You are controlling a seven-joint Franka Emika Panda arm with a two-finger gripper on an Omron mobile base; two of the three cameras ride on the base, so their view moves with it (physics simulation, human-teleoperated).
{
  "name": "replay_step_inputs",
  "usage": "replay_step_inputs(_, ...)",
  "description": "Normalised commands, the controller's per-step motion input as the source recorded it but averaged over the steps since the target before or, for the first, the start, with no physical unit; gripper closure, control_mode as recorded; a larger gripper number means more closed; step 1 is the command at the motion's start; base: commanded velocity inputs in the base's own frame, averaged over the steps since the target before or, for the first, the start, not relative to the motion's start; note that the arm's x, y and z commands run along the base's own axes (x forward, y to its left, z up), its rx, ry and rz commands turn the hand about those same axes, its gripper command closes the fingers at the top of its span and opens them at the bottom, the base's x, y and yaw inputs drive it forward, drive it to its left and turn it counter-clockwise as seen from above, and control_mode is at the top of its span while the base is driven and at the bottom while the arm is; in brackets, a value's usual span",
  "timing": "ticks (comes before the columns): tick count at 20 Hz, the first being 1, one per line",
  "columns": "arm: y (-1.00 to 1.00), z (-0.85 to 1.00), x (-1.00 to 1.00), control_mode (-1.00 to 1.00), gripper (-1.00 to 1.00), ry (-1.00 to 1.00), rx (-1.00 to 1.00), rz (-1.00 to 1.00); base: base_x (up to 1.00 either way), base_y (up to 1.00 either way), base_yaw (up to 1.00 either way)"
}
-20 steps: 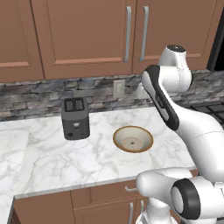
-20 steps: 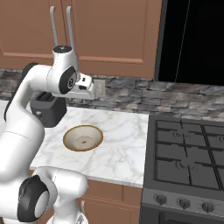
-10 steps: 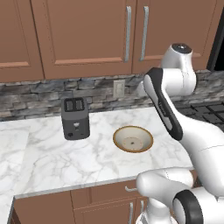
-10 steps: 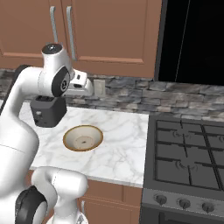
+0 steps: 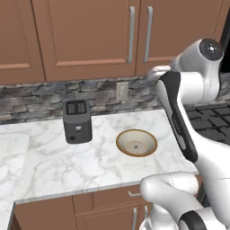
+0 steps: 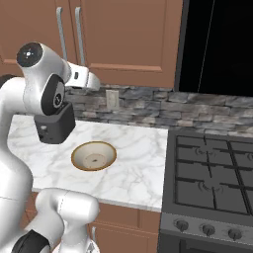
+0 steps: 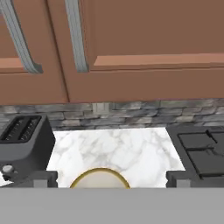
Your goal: Open the cabinet and setup a tea strainer by placing it in the bowl upright.
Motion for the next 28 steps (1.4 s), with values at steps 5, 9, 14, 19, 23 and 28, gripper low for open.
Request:
replay_step_inputs(5, 0.00, 1.00, -0.11, -1.00, -1.00, -0.28, 0.02, -0.03, 0.00, 0.00, 0.00)
replay_step_inputs(9, 0.00, 0.71, 0.01, -1.00, -1.00, -0.05, 0.04, 0.00, 0.00, 0.00, 0.00)
replay_step_inputs(14, 0.00, 0.24, 0.01, -1.00, -1.00, 0.00, 0.01, 0.00, 0.00, 0.00, 0.00)
replay_step_inputs(19, 0.19, 0.10, 0.06, -1.00, -1.00, 0.00, -0.01, 0.00, 0.00, 0.00, 0.00)
replay_step_inputs(23, 0.41, 0.00, 0.42, -1.00, -1.00, 0.05, -0.10, -0.01, 0.00, 0.00, 0.00)
replay_step_inputs(28, 0.13, -0.07, 0.34, -1.00, -1.00, 0.05, -0.04, 0.00, 0.00, 0.00, 0.00)
